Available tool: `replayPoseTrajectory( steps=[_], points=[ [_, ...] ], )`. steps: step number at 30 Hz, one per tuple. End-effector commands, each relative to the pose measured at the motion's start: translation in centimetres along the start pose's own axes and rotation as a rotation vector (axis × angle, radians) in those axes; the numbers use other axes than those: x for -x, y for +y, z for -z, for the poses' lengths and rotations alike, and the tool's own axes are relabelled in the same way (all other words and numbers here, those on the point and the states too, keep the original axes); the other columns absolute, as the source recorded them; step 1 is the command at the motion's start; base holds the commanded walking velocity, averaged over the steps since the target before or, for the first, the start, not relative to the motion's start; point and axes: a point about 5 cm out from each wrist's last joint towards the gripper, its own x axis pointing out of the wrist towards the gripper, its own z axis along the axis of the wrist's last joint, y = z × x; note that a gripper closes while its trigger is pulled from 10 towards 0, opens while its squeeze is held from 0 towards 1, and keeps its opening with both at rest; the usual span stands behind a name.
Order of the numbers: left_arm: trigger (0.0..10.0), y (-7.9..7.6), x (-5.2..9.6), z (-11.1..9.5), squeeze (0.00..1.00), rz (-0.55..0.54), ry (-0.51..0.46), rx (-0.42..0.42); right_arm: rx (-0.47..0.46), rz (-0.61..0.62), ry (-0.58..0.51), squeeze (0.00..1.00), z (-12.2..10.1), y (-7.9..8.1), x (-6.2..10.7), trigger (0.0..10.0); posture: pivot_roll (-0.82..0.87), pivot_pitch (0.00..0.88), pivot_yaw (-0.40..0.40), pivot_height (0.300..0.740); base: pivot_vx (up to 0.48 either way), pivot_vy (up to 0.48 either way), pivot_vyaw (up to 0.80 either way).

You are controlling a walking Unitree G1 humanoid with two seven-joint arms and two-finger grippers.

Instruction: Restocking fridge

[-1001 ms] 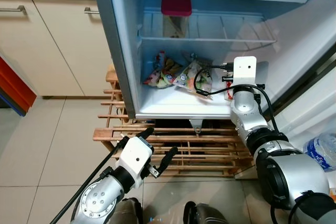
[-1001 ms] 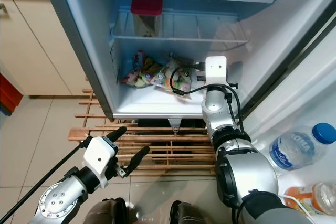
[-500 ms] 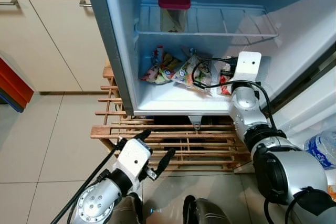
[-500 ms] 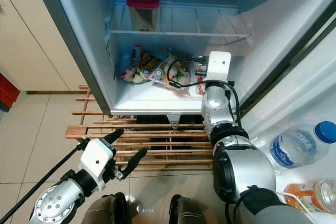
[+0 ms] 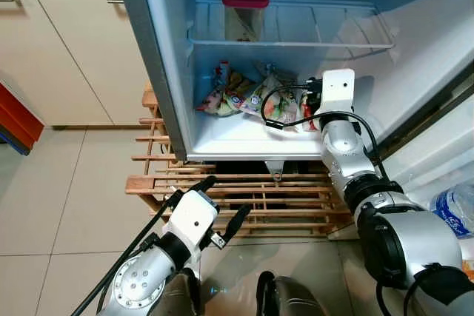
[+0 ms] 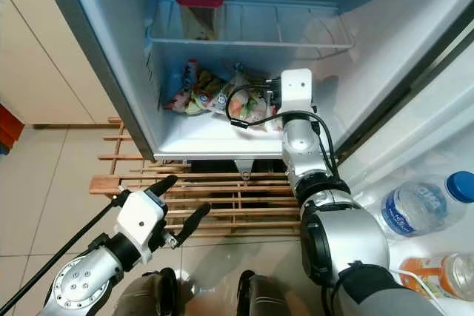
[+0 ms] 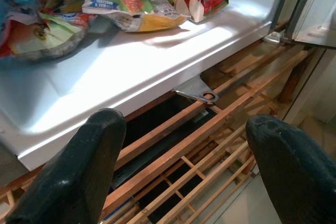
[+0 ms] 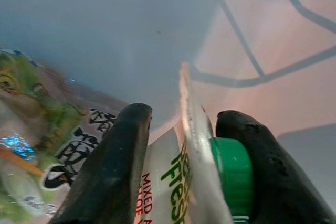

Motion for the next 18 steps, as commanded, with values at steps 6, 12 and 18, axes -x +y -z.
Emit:
replayPoseTrajectory(
  steps=[6, 12, 18],
  points=[
    [10.0, -0.1, -0.9, 0.3, 0.00, 0.006, 0.001, -0.009, -0.066, 0.070, 0.051, 1.00, 1.1, -1.1, 0.3, 10.0, 0.17, 0.191, -0.081, 0.740, 0.000, 0.000, 0.00],
    [10.0, 0.3, -1.4, 0.5, 0.00, 0.002, -0.009, -0.030, -0.069, 0.071, 0.031, 1.00, 0.6, -1.5, 0.1, 10.0, 0.16, 0.149, -0.090, 0.740, 0.000, 0.000, 0.00],
    [10.0, 0.7, -1.9, 0.4, 0.00, 0.002, -0.021, -0.050, -0.171, 0.093, 0.055, 1.00, 0.5, -1.7, -0.1, 10.0, 0.17, 0.129, -0.090, 0.740, 0.000, 0.000, 0.00]
  ],
)
